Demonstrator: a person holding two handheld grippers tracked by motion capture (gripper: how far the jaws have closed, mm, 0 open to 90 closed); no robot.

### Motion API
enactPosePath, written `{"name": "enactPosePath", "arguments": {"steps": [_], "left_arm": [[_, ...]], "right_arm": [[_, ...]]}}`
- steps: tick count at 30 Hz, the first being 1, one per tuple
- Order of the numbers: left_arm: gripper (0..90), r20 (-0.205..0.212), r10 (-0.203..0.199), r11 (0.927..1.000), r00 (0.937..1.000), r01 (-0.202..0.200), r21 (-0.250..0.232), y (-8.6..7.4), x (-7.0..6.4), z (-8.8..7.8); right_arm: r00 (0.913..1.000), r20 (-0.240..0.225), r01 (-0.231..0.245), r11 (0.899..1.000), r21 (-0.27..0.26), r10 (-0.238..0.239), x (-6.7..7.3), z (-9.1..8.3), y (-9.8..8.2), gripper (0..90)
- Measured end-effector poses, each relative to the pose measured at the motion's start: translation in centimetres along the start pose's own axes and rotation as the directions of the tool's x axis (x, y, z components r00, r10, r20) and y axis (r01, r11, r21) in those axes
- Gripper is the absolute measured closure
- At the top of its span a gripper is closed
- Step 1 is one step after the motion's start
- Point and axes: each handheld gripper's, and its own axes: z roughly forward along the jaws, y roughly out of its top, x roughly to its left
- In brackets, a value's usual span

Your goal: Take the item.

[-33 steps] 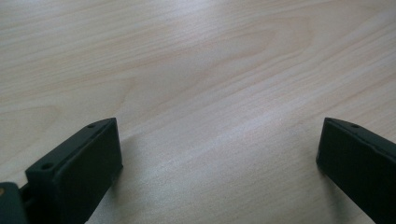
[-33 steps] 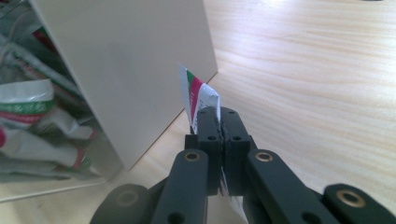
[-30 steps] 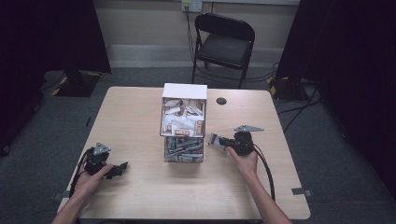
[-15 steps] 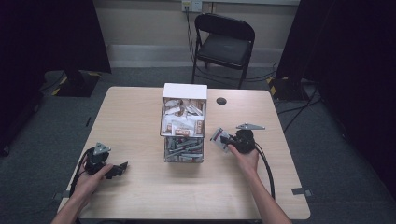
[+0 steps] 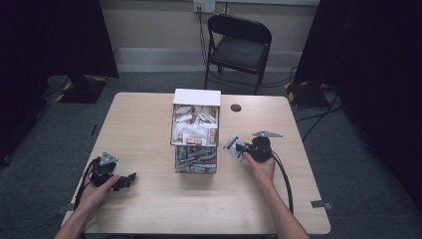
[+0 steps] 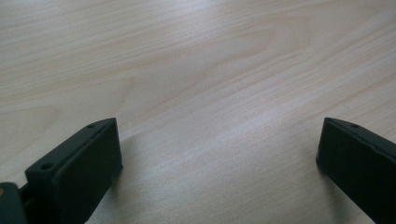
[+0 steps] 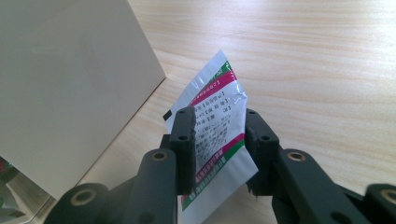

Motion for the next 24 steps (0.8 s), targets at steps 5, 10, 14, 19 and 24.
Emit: {"name": "enactPosePath", "arguments": {"steps": [5,10,14,19,24], "left_arm": [[0.0,0.000,-0.001,1.0000,1.0000,0.001,-0.001,0.00,0.00,0.00],[0.0,0.000,0.000,1.0000,1.0000,0.000,0.000,0.00,0.00,0.00],[0.0,0.000,0.000,1.0000,1.0000,0.000,0.000,0.00,0.00,0.00],[0.0,0.000,0.000,1.0000,1.0000,0.000,0.000,0.00,0.00,0.00],[0.0,0.000,-0.001,1.0000,1.0000,0.001,-0.001,0.00,-0.01,0.00]], "right_arm": [[1.0000,0.008,-0.003,1.000,0.000,0.003,-0.16,0.21,-0.10,66.2],[0.9997,0.013,-0.019,1.000,0.005,0.019,-0.54,0.36,-0.35,63.1],[0.9998,0.015,-0.017,1.000,0.011,0.016,-0.57,0.42,-0.40,62.2],[0.9996,0.027,0.002,1.000,0.023,-0.002,-0.59,0.52,-0.45,60.6],[0.9996,0.029,-0.005,1.000,0.027,0.004,-0.57,0.65,-0.56,59.3]]}}
